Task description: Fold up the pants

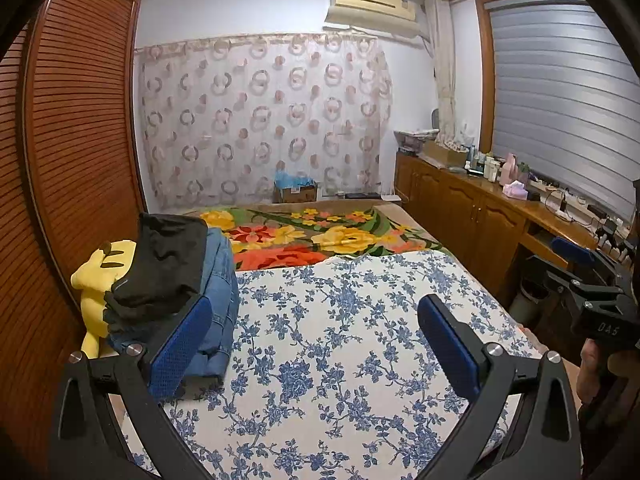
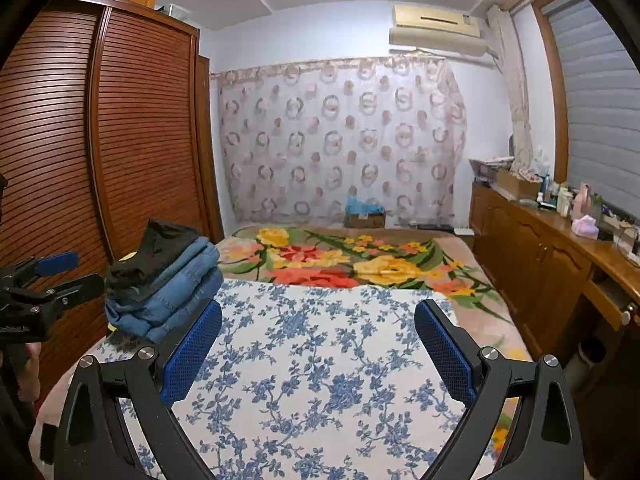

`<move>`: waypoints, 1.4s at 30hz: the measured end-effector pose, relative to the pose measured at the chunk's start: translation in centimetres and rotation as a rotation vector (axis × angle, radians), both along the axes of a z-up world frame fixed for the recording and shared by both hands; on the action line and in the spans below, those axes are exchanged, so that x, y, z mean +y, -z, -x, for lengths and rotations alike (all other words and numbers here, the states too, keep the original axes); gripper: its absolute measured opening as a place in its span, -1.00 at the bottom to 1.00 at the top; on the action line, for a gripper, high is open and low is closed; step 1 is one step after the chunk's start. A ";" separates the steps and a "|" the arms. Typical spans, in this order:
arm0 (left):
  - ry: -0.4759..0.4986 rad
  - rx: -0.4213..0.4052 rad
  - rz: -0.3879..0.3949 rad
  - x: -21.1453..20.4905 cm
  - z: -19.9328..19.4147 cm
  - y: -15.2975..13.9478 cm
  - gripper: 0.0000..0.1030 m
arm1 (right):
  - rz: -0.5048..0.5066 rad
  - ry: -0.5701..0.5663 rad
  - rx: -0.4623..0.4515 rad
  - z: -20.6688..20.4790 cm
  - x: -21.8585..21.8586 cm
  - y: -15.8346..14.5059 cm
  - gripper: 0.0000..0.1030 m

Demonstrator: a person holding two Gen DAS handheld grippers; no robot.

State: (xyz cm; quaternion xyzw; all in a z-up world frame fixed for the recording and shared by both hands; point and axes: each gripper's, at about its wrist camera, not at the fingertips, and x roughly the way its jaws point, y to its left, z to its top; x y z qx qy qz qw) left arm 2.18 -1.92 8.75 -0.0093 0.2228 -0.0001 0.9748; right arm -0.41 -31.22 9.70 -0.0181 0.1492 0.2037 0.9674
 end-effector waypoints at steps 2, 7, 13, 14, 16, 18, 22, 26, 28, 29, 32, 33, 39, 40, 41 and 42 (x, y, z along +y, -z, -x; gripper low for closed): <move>0.001 -0.004 0.001 0.0 0.2 -0.1 1.00 | -0.003 0.000 -0.003 0.1 0.0 0.1 0.89; -0.002 -0.005 0.002 0.1 0.3 -0.1 1.00 | -0.008 0.003 -0.005 -0.2 0.1 0.5 0.89; -0.002 -0.004 0.003 0.2 0.4 -0.1 1.00 | -0.009 0.004 -0.001 -0.5 0.0 0.6 0.89; -0.002 -0.005 0.002 0.1 0.3 -0.1 1.00 | -0.010 0.004 0.000 -0.5 0.0 0.6 0.89; -0.001 -0.004 0.001 0.1 0.3 -0.1 1.00 | -0.011 0.005 0.000 -0.6 -0.1 0.6 0.89; -0.002 -0.004 0.001 0.1 0.3 -0.1 1.00 | -0.012 0.006 0.001 -0.7 -0.1 0.5 0.89; -0.001 -0.005 0.001 0.2 0.4 -0.1 1.00 | -0.011 0.005 0.002 -0.7 -0.1 0.6 0.89; -0.002 -0.004 0.000 0.2 0.3 -0.1 1.00 | -0.012 0.004 0.007 -0.7 -0.2 0.6 0.89; -0.002 -0.005 0.000 0.2 0.4 -0.1 1.00 | -0.013 0.005 0.008 -0.8 -0.2 0.6 0.89; -0.002 -0.005 0.001 0.2 0.3 0.0 1.00 | -0.014 0.004 0.010 -0.8 -0.3 0.5 0.89; -0.002 -0.005 0.001 0.2 0.3 0.0 1.00 | -0.012 0.005 0.009 -0.9 -0.3 0.5 0.89; -0.002 -0.004 0.001 0.2 0.4 0.0 1.00 | -0.012 0.005 0.008 -0.9 -0.3 0.4 0.89; -0.002 -0.005 0.001 0.3 0.4 0.0 1.00 | -0.010 0.008 0.008 -0.8 -0.2 0.5 0.89; -0.002 -0.005 0.001 0.2 0.4 0.0 1.00 | -0.010 0.007 0.008 -0.8 -0.2 0.5 0.89; -0.001 -0.005 0.001 0.2 0.4 0.0 1.00 | -0.010 0.008 0.007 -0.8 -0.2 0.5 0.89; -0.001 -0.005 0.001 0.2 0.4 0.0 1.00 | -0.010 0.009 0.006 -0.8 -0.2 0.5 0.89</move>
